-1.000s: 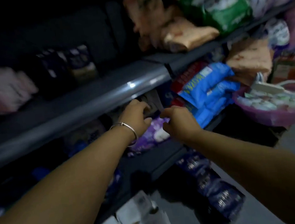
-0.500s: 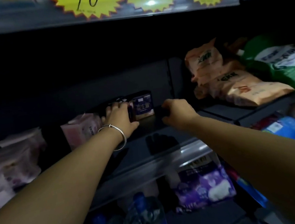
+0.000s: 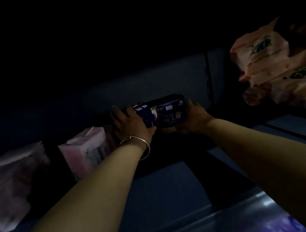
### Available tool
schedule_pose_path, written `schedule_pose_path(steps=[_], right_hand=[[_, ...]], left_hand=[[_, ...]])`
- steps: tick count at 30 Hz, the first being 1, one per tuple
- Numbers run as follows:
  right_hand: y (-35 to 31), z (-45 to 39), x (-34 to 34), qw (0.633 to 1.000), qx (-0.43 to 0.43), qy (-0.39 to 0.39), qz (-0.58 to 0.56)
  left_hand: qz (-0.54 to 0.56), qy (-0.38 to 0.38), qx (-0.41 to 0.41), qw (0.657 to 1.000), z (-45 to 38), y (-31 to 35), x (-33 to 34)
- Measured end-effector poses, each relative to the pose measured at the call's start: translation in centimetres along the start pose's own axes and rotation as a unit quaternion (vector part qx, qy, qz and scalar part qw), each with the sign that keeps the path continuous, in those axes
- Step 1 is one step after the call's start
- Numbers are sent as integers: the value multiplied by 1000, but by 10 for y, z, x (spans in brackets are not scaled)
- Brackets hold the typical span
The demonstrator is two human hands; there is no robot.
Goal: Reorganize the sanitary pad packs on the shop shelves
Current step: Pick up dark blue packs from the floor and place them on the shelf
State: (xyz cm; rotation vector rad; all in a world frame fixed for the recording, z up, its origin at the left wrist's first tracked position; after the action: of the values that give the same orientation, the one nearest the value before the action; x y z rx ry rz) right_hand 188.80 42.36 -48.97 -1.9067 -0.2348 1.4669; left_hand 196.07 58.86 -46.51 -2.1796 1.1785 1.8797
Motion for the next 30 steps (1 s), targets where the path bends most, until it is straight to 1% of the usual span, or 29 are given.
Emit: schedule_pose_path(steps=[3,5,7,9,11,12,14,15,17,18,21,23,25,27,29,30], right_hand=[[11,-26,-2,998,5,17,-52],[9,-37,-2,998,-12,9,-53],[7,-48,-2,999,-24,5,-36],[7,-58,-7,999,-16,30,-5],[11,-63,-13,998,15,53,36],[13,-63,-13,997,26,50,58],[16,-64,-16,994,32,53,94],[16,-62,-22,991,32,70,106],[12,-52,-36,989,37,100,98],[10,-48,-40,991,38,102,82],[-2,-41,-40,996,-13,79,27],[-4,-36,-34,997,-21,71,-12],[3,-32,-32,996,-1,72,-57],[12,-35,-28,997,32,44,-50],[12,-36,-22,998,63,7,19],[11,-33,-20,997,75,4,35]], left_hand=[[-9,28,-5,1000,-14,-6,-1],[-20,29,-2,999,-22,-11,-1],[-21,25,7,999,-28,-14,0],[-1,22,17,1000,-31,-15,1],[21,23,21,999,-32,-14,0],[26,24,21,999,-32,-15,-1],[36,30,26,999,-34,-15,-3],[41,34,29,998,-34,-15,-4],[48,35,30,998,-35,-16,-6],[49,33,28,998,-35,-17,-7],[65,21,21,997,-38,-18,-11],[74,22,19,997,-37,-19,-12],[71,34,17,997,-35,-19,-11],[47,40,-5,998,-31,-21,-8],[26,23,-34,999,-28,-22,-5],[17,9,-44,999,-27,-21,-4]])
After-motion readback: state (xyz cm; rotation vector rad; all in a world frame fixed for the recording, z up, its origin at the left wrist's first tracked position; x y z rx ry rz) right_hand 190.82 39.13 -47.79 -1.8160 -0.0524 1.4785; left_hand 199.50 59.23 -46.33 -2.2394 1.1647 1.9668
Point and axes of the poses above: each hand's wrist, its own z-axis away from the middle knuckle, its own x-axis out of the palm, y = z × x, the point moved 9 cm from there along -z, towards the middle knuckle, and after that the axes turned 13 degrees about -y, right-handed, at the moved point
